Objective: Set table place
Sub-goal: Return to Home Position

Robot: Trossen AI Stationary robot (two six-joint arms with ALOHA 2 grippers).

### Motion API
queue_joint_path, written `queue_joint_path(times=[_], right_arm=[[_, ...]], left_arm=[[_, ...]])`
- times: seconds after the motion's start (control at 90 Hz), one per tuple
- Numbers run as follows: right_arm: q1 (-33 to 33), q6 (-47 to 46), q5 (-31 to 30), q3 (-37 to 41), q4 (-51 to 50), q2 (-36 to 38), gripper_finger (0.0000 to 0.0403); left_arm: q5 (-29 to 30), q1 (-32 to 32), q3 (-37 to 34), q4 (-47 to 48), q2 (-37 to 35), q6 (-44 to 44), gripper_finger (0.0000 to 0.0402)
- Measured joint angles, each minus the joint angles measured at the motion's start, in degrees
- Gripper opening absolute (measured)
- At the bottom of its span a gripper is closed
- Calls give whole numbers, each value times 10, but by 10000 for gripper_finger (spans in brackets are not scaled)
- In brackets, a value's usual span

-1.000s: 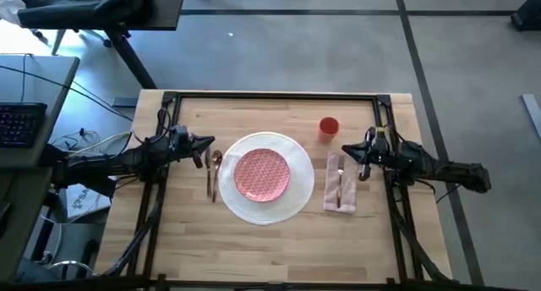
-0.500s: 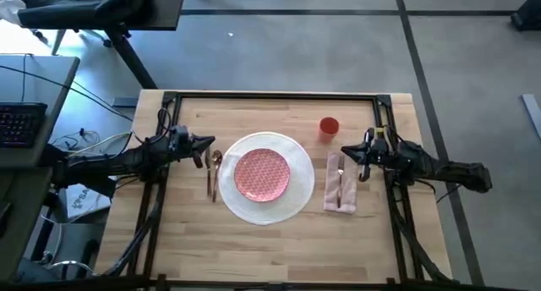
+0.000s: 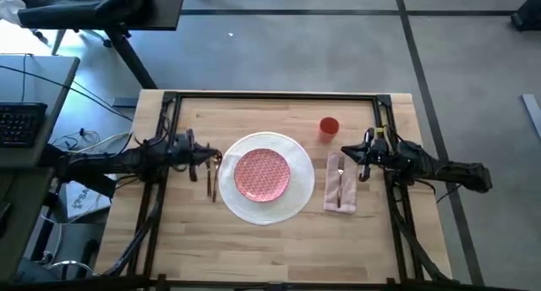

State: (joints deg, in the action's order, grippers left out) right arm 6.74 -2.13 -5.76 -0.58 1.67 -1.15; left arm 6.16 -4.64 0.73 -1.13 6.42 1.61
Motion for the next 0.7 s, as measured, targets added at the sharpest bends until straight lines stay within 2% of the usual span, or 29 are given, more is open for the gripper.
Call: queue_joint_path(times=[0.211, 0.322, 0.7], right_arm=[[0, 0, 0, 0, 0, 0, 0], [0, 0, 0, 0, 0, 0, 0], [0, 0, 2, 0, 0, 0, 0]], left_arm=[[6, 7, 0, -2, -63, 201, 0], [13, 12, 0, -5, -62, 260, 0], [20, 24, 0, -4, -61, 212, 0]])
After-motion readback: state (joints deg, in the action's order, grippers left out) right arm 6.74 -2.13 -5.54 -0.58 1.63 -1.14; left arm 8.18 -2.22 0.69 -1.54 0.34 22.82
